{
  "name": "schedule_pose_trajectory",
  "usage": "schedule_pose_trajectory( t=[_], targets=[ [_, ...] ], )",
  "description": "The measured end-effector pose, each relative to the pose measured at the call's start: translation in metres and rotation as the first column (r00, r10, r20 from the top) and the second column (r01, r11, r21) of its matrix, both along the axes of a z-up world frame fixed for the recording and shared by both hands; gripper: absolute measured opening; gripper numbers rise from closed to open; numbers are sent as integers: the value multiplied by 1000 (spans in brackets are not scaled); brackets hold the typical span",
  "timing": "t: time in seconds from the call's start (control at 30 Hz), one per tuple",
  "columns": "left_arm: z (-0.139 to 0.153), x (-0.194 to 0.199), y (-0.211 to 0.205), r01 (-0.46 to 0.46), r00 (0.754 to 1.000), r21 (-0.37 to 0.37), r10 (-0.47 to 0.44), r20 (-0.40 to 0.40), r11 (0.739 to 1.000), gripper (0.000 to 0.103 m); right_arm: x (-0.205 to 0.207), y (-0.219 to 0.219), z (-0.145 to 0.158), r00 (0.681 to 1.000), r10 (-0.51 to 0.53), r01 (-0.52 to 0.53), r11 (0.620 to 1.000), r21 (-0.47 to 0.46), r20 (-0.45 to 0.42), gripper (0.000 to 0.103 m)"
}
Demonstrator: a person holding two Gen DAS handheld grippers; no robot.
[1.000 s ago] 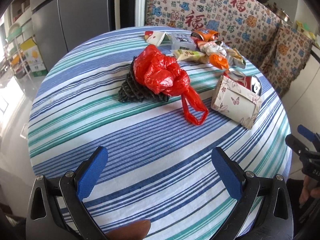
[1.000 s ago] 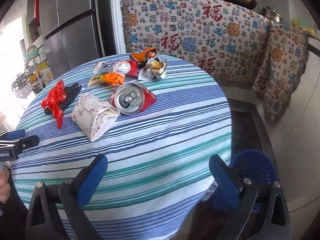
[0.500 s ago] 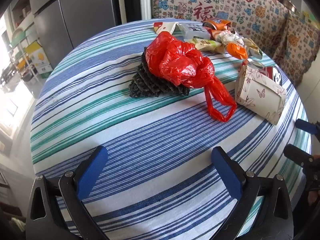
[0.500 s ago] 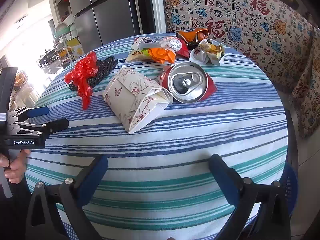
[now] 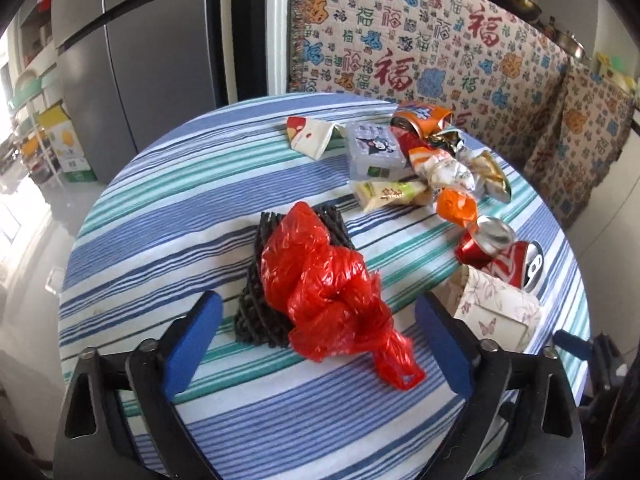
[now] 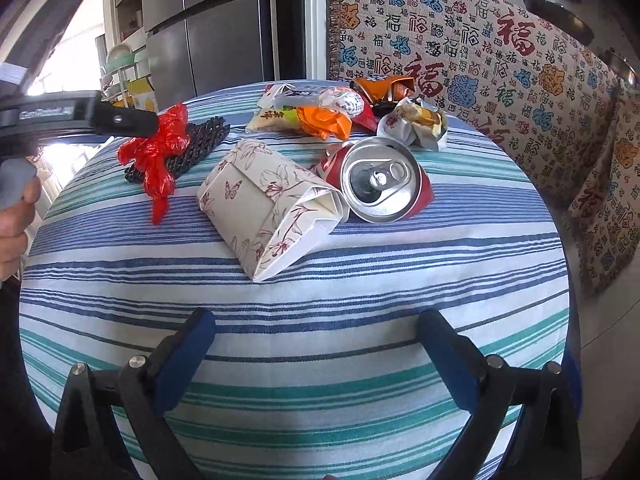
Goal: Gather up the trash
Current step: 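Move the left tool to the red plastic bag while the right tool approaches the floral paper box, then grasp the red plastic bag with the left tool while the right tool grasps the floral paper box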
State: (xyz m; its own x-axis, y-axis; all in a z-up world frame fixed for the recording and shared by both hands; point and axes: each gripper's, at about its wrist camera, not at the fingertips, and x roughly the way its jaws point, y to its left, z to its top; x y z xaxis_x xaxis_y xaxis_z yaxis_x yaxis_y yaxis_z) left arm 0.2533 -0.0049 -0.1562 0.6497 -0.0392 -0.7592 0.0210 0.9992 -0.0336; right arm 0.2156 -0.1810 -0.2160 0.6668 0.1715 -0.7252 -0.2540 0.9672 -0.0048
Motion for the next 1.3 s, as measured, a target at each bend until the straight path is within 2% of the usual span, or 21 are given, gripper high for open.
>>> schedule_pose_trajectory(
  t=[0.07,0.1,0.17,0.23,0.4,0.43,0.53,0.7,0.8,0.87,0.9,0.97,1.07,1.13,1.17,1.2,1.23,1.3],
  targets=[
    [-6,2,-3,18,1000,-2,-18,-10,1000,62,0,0,0,1000,3,-3,1000,0,-1,103],
    [-7,1,-3,29,1000,-7,-29,-6,1000,54,0,0,0,1000,6,-6,1000,0,-4,103],
    [-5,-3,-3,31,999,-6,-31,21,1000,49,4,1,2,1000,12,-12,1000,-5,-27,103],
    [2,-10,0,42,998,-8,-41,45,999,46,11,6,3,997,43,-43,999,-10,-60,103],
    [19,-39,32,39,996,-16,-37,84,999,46,28,26,4,991,109,-110,994,-11,-75,103],
    [20,-43,42,31,997,-25,-29,77,999,46,33,30,4,988,123,-126,992,-28,-88,103],
    [13,-46,71,-2,999,-33,3,33,999,46,46,38,6,982,151,-152,988,5,-112,103],
    [-17,-34,96,-61,996,-35,58,-69,998,46,64,56,6,981,155,-157,988,-6,-114,102],
    [-19,-31,91,-51,998,-15,50,-48,999,48,64,58,9,986,142,-143,990,0,-82,84],
    [-24,-31,89,-58,998,-10,57,-40,998,56,63,57,9,987,139,-139,990,9,-78,79],
    [-26,-30,90,-67,997,-13,66,-41,998,56,62,55,10,988,135,-134,991,15,-75,69],
    [-32,-29,92,-80,996,-32,78,-52,996,64,49,53,11,989,128,-126,992,31,-78,60],
    [-38,-30,90,-88,995,-12,87,-53,996,77,36,56,11,979,189,-185,981,59,-76,65],
    [-42,-30,82,-79,995,35,81,-57,996,86,33,57,9,967,242,-238,969,61,-77,78],
    [-44,-31,78,-80,995,69,84,-59,994,92,33,56,9,967,242,-240,970,36,-75,83],
    [-45,-32,76,-94,994,89,99,-51,992,94,36,56,8,971,226,-226,974,2,-73,83],
    [-45,-31,78,-108,992,85,113,-57,991,95,42,53,7,977,202,-204,979,-21,-72,83],
    [-45,-30,85,-137,988,57,141,-61,989,96,55,46,7,983,164,-164,986,9,-76,85]
  ],
)
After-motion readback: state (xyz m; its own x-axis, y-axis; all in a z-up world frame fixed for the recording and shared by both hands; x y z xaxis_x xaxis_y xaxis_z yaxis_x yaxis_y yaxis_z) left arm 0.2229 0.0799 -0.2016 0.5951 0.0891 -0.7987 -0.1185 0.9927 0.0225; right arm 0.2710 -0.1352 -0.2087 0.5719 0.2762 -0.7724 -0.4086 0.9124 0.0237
